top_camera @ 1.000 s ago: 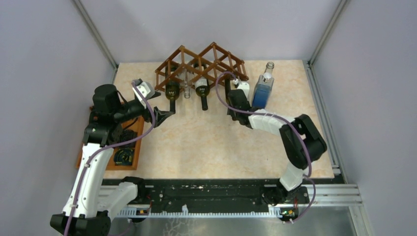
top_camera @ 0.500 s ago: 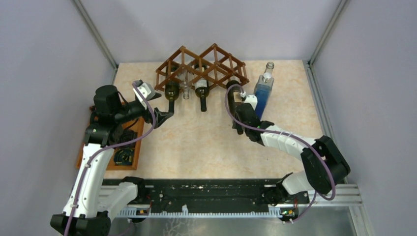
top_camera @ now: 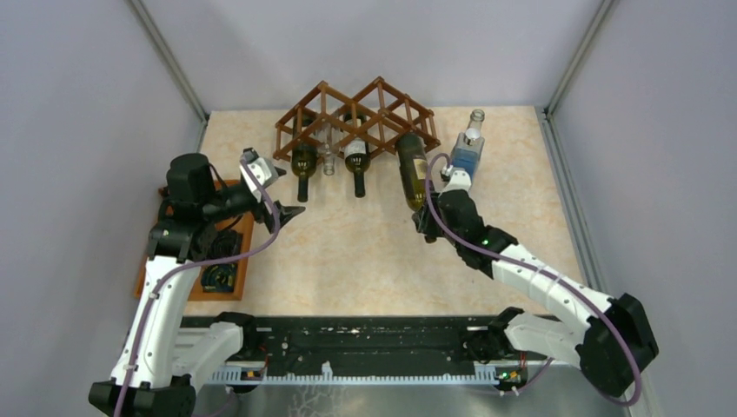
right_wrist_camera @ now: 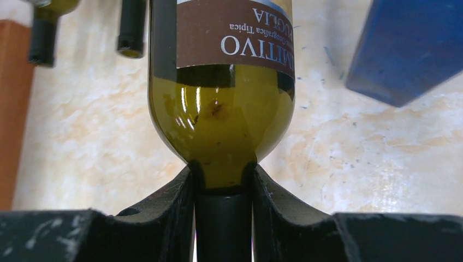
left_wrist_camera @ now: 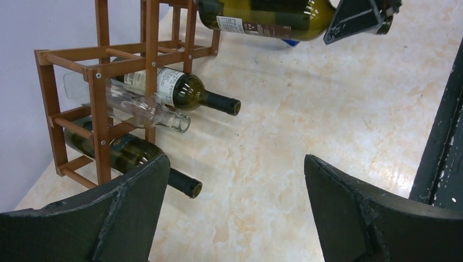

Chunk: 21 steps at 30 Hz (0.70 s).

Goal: Take the wine bottle off the wine rack

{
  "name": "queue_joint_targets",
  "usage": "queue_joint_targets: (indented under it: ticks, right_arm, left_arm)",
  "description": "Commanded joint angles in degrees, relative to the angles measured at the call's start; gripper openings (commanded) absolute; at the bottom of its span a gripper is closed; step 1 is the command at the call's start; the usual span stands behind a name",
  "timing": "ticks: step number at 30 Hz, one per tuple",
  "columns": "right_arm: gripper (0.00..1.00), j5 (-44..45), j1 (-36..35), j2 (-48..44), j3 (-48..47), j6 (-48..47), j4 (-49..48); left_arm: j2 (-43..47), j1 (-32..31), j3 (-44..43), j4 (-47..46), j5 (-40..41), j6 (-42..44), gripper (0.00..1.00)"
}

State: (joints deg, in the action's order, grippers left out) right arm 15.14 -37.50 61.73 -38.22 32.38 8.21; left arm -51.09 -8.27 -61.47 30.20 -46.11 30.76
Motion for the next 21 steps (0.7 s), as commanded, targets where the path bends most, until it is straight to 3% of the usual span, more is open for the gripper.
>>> queue_joint_targets:
  ticks: [1,8,11,21]
  right_arm:
    - [0.0,-9.19,-0.56,-5.17,-3.79,-3.47,-3.01]
    - [0.0,-28.01,-1.2,-1.73,-16.96,-6.98,1.78]
    - [0.0,-31.95,-3.5,1.53,-23.52,-7.5,3.99]
    - [0.0,-39.08,-12.38,12.25,-36.64,-8.81,8.76]
  left_arm:
    - [-0.63,-0.25,-1.47,5.54,-2.82,9.38,0.99]
    - [-1.71,-0.25,-4.31,16.42,-3.48,27.45,0.99]
    - [-0.17,-0.25,-3.28,19.3,-2.01,36.79,0.99]
    - [7.08,-0.25,2.76,14.7,0.23,48.51,0.99]
